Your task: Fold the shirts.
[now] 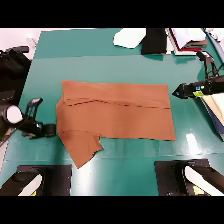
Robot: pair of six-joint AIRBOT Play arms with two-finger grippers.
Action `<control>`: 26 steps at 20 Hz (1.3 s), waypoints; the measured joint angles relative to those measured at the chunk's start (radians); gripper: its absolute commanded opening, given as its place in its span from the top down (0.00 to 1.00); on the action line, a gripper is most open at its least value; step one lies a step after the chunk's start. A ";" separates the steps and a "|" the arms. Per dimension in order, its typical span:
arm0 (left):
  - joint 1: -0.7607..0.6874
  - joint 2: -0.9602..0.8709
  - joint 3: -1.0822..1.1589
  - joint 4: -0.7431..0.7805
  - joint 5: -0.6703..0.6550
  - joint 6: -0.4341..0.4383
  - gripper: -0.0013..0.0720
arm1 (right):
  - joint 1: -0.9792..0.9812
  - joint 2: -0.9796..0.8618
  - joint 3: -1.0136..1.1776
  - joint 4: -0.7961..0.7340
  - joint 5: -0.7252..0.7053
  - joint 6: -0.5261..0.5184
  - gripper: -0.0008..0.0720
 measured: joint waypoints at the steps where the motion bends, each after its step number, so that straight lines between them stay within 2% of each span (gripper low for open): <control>1: 0.000 0.019 -0.040 -0.030 0.010 -0.008 0.25 | 0.000 0.018 -0.014 0.003 -0.007 0.000 0.46; 8: 0.000 0.067 -0.211 -0.242 0.148 -0.008 0.25 | 0.005 0.071 -0.050 0.027 -0.019 0.001 0.46; 12: 0.000 0.071 -0.242 -0.375 0.224 0.042 0.25 | 0.028 0.076 -0.053 0.035 -0.019 0.001 0.46; 13: 0.000 0.071 -0.245 -0.392 0.239 0.050 0.41 | 0.032 0.076 -0.053 0.036 -0.019 0.002 0.46; 14: 0.000 0.071 -0.248 -0.406 0.251 0.056 0.67 | 0.034 0.077 -0.053 0.036 -0.019 0.002 0.46; 15: 0.000 0.071 -0.249 -0.417 0.260 0.061 0.75 | 0.036 0.077 -0.053 0.036 -0.015 0.005 0.46; 16: 0.000 0.071 -0.247 -0.425 0.265 0.065 0.95 | 0.037 0.077 -0.053 0.033 -0.007 0.006 0.46; 22: 0.000 0.071 -0.146 -0.381 0.226 0.099 0.95 | -0.082 0.086 -0.157 -0.032 0.102 0.008 0.45; 24: 0.000 0.071 -0.113 -0.356 0.203 0.117 0.95 | -0.192 0.094 -0.248 -0.057 0.134 0.009 0.17; 26: 0.000 0.071 -0.095 -0.344 0.187 0.131 0.95 | -0.298 0.097 -0.341 -0.063 0.154 0.009 0.18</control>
